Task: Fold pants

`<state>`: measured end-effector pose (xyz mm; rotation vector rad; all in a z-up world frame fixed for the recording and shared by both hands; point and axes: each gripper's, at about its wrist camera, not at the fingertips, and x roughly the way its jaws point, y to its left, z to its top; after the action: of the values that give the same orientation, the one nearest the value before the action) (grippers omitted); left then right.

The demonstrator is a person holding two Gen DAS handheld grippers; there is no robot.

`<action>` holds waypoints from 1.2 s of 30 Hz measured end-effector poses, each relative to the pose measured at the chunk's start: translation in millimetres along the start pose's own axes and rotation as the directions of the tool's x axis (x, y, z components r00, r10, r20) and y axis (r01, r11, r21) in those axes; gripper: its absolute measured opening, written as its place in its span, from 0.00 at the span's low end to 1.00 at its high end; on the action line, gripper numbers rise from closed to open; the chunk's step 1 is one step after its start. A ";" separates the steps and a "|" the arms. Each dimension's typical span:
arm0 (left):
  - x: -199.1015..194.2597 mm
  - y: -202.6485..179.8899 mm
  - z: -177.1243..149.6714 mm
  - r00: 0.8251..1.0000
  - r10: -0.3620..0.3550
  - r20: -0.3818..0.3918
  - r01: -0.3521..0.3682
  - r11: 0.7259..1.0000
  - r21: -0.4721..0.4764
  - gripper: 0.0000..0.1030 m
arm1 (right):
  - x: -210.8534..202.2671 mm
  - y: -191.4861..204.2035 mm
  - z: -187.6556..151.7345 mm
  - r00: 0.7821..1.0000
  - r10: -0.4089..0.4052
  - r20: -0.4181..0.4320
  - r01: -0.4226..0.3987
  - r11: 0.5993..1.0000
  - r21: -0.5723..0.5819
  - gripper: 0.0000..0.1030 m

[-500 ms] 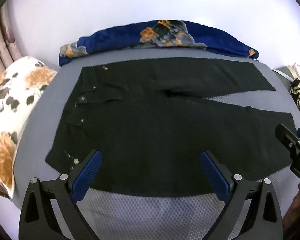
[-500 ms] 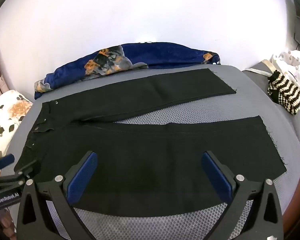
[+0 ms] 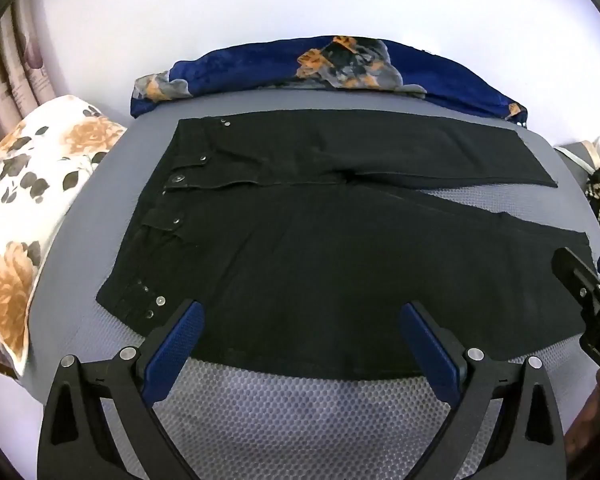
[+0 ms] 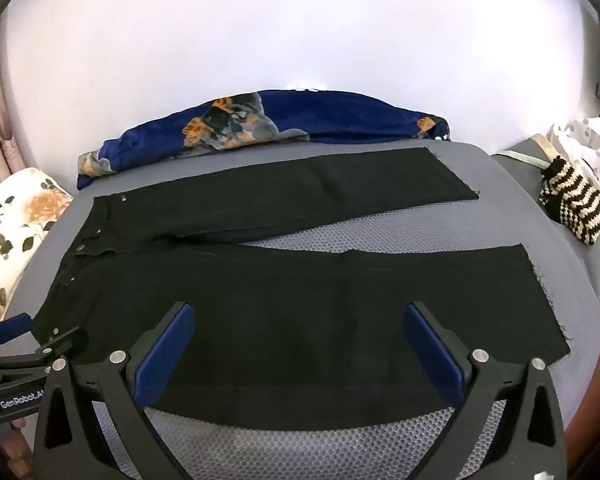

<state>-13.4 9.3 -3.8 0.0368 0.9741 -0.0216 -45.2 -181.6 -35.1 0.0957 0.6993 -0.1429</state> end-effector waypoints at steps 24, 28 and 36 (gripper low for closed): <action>12.9 3.4 -5.4 1.000 -0.007 -0.028 0.007 1.000 0.002 0.95 | 3.9 10.0 -7.0 1.000 -0.018 -0.019 0.018 1.000 -0.021 1.00; 17.8 4.7 -3.5 0.999 -0.009 -0.033 0.009 1.000 0.003 0.95 | 7.8 8.7 -5.7 0.999 -0.021 -0.029 0.021 1.000 -0.011 1.00; 25.8 2.7 1.6 0.999 -0.010 -0.041 0.011 1.000 0.015 0.95 | 13.2 6.0 -3.2 0.999 -0.028 -0.037 0.028 1.000 -0.002 1.00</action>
<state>2.5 11.8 -24.2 0.0459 1.0153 -0.0382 -36.3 -176.5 -45.8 0.0872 0.7383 -0.1678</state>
